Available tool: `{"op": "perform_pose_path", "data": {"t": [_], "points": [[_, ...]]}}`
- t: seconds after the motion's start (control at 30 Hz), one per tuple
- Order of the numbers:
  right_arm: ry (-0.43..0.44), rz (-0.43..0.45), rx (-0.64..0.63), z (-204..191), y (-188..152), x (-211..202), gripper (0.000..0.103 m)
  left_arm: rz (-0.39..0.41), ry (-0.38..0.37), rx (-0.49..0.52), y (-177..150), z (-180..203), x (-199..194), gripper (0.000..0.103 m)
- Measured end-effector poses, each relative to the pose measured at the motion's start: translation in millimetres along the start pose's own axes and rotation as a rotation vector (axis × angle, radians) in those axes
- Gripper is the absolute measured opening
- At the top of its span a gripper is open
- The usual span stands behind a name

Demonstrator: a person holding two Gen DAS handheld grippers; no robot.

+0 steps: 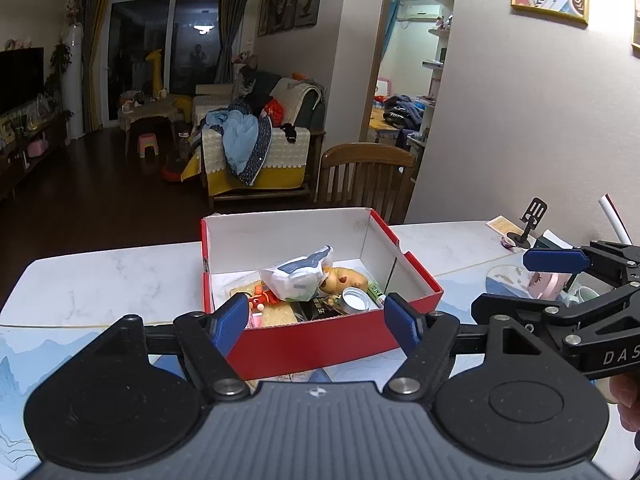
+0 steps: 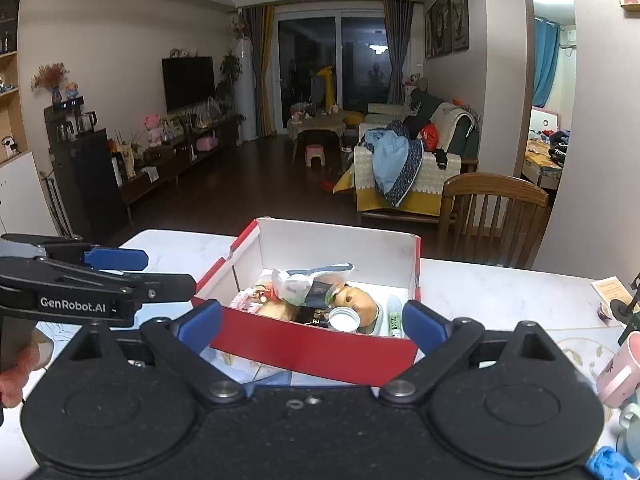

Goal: Organize objects
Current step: 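Withdraw both grippers up and away from the red shoebox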

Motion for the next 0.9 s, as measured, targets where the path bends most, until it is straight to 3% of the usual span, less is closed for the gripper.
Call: {"op": "perform_pose_path", "data": {"t": [0.33,0.67,0.9], "points": [[0.024,0.037,0.006,-2.6,-8.9,-16.8,0.103,0.023,0.005,0.004,-11.5,4.3,-13.4,0.102],[0.033,0.036,0.019,-3.2,-18.5,-26.8,0.103,0.02,0.068,0.024,-19.7,7.6,-18.5,0.103],[0.028,0.02,0.021,-5.5,-28.1,-29.2,0.103,-0.001,0.068,-0.011,-25.7,4.7,-18.7,0.103]]}}
Point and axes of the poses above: each gripper's, at about its wrist camera, not at the fingertips, and x roughly the way its jaws point, z to its right, y to its top, the point moved 4 cm from there along x, roughly the way its jaws point, and after that the axes turned 3 degrees about -x, right-handed, at the moved point
